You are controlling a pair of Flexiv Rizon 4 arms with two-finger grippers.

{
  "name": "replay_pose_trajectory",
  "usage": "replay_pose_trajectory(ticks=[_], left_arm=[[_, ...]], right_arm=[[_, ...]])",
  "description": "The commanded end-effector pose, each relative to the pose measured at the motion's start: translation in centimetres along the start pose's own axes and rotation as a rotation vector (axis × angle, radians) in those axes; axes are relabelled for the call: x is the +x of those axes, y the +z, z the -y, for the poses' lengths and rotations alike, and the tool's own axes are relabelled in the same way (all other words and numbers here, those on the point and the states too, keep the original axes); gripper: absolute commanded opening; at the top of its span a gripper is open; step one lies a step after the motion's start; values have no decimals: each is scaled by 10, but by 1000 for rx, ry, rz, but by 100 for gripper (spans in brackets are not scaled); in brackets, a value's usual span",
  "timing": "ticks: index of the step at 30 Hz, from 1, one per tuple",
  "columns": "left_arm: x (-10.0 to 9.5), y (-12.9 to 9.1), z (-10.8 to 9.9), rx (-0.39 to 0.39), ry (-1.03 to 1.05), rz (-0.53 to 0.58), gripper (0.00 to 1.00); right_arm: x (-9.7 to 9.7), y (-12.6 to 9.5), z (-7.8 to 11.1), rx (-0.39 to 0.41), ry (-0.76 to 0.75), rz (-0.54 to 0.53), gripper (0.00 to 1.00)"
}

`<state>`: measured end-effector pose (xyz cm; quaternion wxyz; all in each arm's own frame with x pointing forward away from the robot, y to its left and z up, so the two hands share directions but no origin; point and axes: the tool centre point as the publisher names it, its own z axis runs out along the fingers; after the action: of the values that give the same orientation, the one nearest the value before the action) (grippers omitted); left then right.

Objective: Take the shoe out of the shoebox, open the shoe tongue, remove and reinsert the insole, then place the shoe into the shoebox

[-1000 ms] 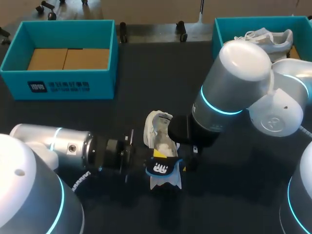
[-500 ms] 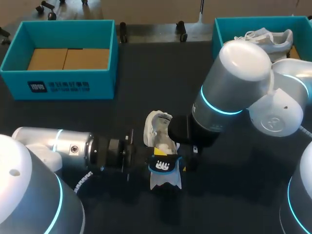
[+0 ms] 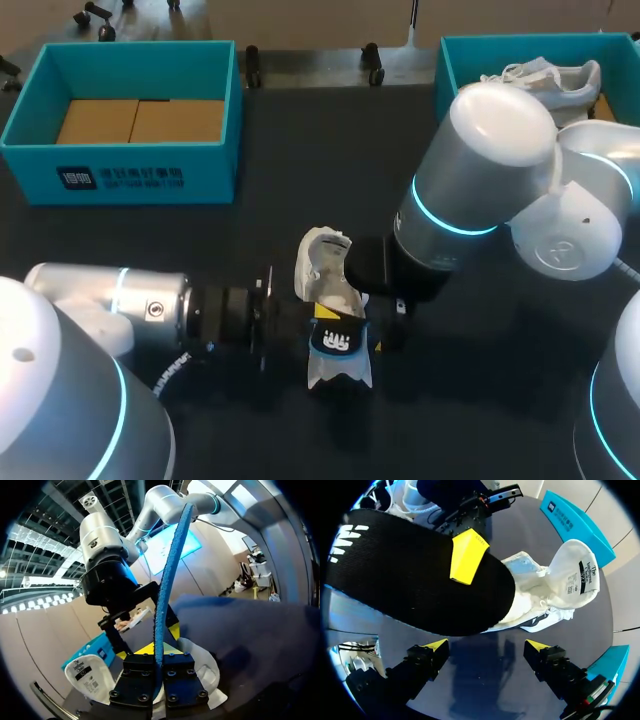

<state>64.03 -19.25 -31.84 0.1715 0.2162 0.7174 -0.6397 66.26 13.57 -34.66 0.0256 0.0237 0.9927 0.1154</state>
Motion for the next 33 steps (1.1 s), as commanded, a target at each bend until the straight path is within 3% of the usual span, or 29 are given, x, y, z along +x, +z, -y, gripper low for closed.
replay_pose_trajectory(ticks=[1, 14, 26, 33], left_arm=[[2, 5, -10, -11, 5, 10, 0], [-2, 11, -43, -93, 2, 33, 0], [-3, 9, -34, -64, -28, 30, 0], [-2, 9, -22, -55, -25, 28, 23]], right_arm=[[1, 1, 0, 0, 1, 3, 100], [1, 1, 0, 0, 1, 3, 100], [1, 1, 0, 0, 1, 3, 100], [1, 1, 0, 0, 1, 3, 100]])
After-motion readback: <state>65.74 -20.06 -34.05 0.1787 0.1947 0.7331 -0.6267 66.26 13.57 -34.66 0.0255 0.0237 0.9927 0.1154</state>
